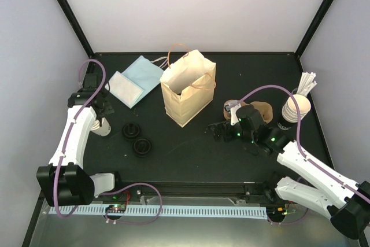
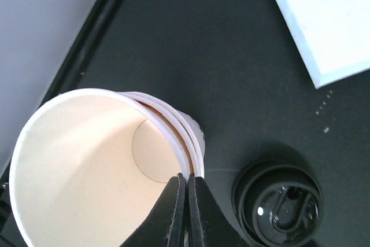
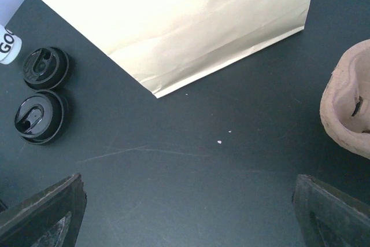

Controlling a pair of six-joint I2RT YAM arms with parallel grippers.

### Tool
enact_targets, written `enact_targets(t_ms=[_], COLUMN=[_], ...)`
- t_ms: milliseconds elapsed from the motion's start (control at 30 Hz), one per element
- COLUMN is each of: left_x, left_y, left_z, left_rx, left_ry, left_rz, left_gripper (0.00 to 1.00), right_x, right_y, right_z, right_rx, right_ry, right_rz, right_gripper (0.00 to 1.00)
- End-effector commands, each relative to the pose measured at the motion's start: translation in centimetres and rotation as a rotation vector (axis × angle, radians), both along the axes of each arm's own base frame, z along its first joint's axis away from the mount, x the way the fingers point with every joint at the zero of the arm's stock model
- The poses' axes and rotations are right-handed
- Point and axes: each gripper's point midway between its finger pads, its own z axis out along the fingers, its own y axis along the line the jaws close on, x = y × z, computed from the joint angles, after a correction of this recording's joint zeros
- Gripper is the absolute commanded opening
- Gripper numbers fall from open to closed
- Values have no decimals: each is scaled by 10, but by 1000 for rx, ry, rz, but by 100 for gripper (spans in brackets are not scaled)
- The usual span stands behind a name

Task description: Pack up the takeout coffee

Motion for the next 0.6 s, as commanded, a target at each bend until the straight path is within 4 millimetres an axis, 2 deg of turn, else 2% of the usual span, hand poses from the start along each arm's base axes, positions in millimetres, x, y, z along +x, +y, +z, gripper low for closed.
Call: enact_targets(t_ms=[0, 200, 333, 567], left_x=[3, 12, 12, 12], left_y=[-21, -54, -51, -60], left_z=[-8, -6, 1, 20], left_rx=[-109, -274, -261, -303], left_ry=[-5, -40, -54, -102], left_rz=[-62, -170, -155, -182], left_gripper=[1, 1, 1, 2], right_x=[3, 3, 3, 3], right_y=[3, 2, 1, 1], right_z=[7, 6, 5, 3], right_rx=[18, 14, 10, 5], right_ry=[-21, -20, -18, -15], right_rz=[9, 3, 3, -2], right_gripper=[99, 99, 99, 99])
